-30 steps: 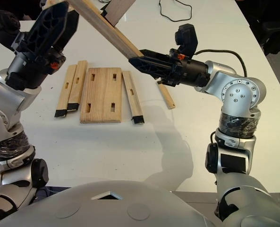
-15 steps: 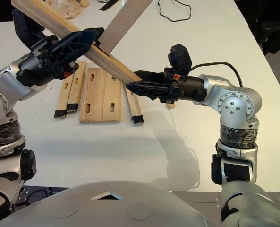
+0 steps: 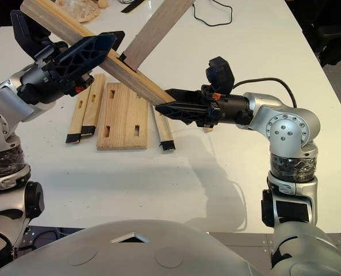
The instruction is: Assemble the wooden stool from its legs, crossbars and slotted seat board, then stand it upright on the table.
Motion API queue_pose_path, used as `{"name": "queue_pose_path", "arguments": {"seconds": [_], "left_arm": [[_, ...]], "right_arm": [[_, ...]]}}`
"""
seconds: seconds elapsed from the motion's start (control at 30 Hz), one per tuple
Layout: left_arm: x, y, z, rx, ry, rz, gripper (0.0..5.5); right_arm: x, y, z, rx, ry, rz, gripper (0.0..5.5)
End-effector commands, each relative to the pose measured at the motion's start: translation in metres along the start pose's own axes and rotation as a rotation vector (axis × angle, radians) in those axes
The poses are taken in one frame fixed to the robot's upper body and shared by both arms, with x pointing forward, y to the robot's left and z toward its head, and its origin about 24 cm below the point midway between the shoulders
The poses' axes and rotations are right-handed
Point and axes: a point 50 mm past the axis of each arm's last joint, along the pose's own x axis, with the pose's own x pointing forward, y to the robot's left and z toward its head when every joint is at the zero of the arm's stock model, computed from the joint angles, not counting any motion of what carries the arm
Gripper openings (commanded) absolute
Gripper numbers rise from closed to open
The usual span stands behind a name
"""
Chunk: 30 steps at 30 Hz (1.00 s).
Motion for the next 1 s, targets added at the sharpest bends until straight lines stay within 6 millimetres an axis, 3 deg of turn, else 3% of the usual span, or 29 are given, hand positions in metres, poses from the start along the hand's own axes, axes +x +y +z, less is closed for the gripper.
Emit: {"name": "queue_pose_path", "arguments": {"seconds": [0.03,0.17,0.43,0.63,0.67,0.8,1.0], "left_arm": [[0.003,-0.005,0.002,0.012,0.003,-0.034,3.55],[0.003,-0.008,-0.002,0.025,0.013,-0.041,3.33],[-0.001,-0.007,0.000,0.044,-0.002,-0.038,2.18],[-0.004,-0.008,-0.001,0.074,-0.014,-0.041,2.07],[-0.005,-0.008,-0.001,0.082,-0.016,-0.040,2.07],[-0.010,-0.003,0.003,0.136,-0.042,0.005,2.07],[-0.036,0.026,0.007,0.244,-0.023,0.213,2.04]], "right_arm": [[-0.001,-0.001,0.004,-0.014,-0.004,-0.007,2.05],[-0.001,-0.001,0.004,-0.013,-0.001,-0.011,2.05],[-0.004,-0.002,0.002,-0.003,0.010,-0.017,2.05],[-0.006,-0.010,0.003,-0.035,-0.012,-0.071,2.05],[-0.008,-0.013,0.003,-0.045,-0.022,-0.091,2.42],[-0.014,-0.021,0.006,-0.060,-0.055,-0.138,2.95],[-0.010,-0.030,0.001,-0.107,-0.104,-0.245,3.79]]}}
